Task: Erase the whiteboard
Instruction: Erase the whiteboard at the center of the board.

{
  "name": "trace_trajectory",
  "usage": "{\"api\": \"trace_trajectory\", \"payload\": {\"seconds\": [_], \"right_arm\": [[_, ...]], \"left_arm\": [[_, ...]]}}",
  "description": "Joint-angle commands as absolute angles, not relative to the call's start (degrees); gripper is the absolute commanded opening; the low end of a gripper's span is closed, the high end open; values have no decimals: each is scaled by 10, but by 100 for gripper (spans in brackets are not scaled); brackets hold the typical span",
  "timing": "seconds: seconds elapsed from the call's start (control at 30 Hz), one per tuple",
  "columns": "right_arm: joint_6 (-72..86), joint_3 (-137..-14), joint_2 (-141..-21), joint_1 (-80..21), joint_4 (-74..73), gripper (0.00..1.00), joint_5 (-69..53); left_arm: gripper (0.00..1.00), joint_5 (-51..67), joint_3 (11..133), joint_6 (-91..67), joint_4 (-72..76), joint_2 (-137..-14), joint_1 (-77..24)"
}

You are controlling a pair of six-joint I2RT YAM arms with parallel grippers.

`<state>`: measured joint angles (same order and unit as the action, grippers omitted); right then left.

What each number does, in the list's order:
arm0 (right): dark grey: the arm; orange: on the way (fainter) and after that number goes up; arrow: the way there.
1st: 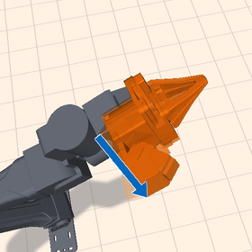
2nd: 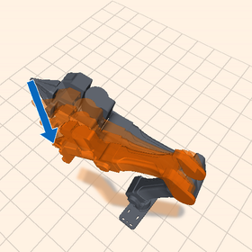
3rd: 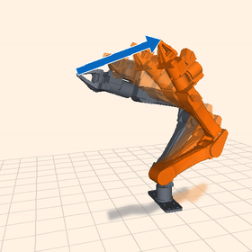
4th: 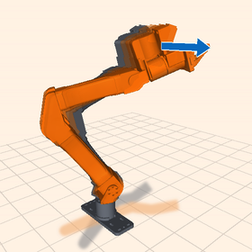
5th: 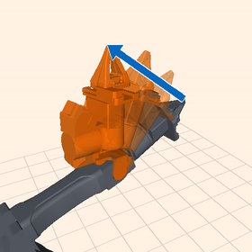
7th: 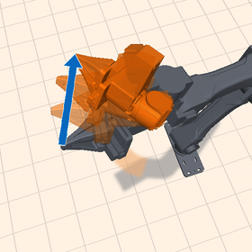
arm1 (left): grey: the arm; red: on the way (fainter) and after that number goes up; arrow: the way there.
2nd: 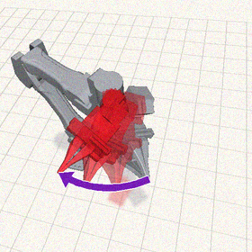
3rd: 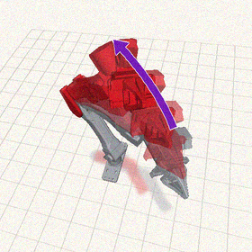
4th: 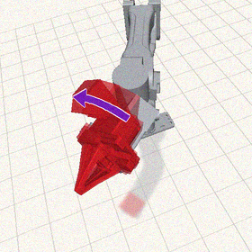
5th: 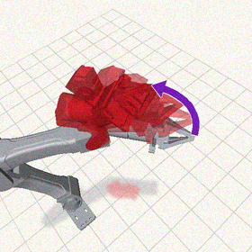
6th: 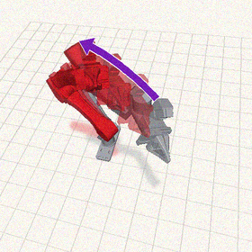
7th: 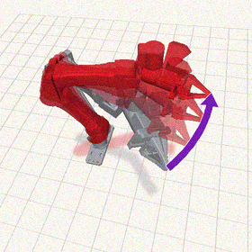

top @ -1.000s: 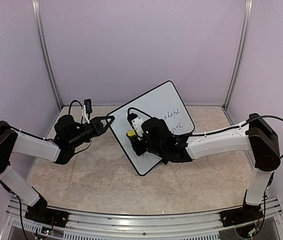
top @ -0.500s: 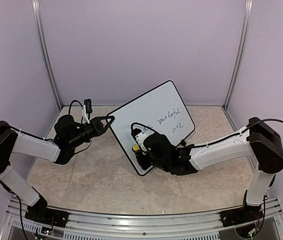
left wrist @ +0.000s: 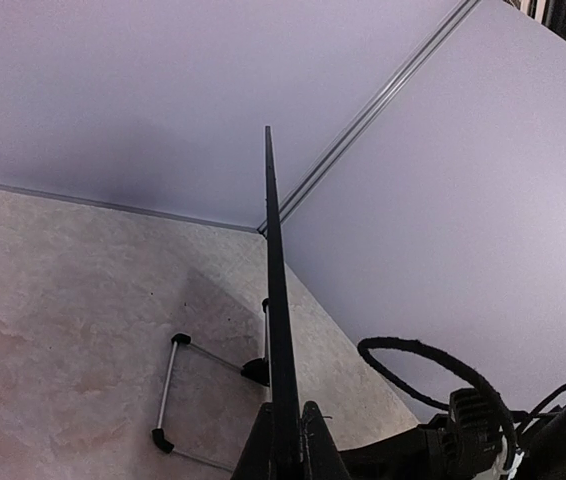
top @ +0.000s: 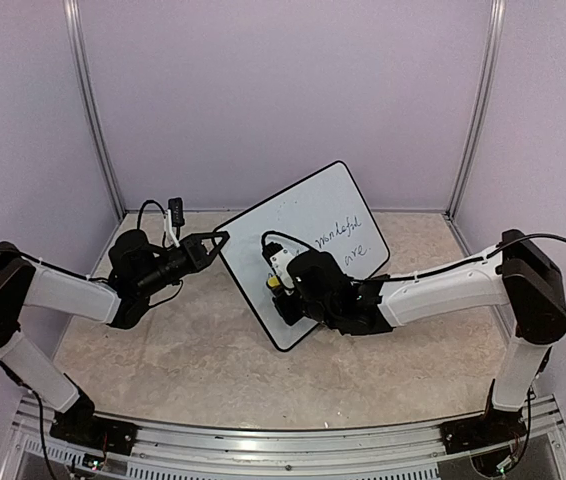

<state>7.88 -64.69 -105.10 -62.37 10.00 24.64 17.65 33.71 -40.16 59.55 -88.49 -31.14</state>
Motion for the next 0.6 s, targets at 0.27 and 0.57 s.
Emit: {"api": "trace_trajectory", "payload": {"seconds": [0.27,0.57], "right_arm": [[50,-664,-1057,-591,101,0,206],[70,-585,-1038,-610,128,0,198]], "left_arm": [[0,244,344,-390,652,-875,-335],[0,244,344,-389,652,-876,-335]]}}
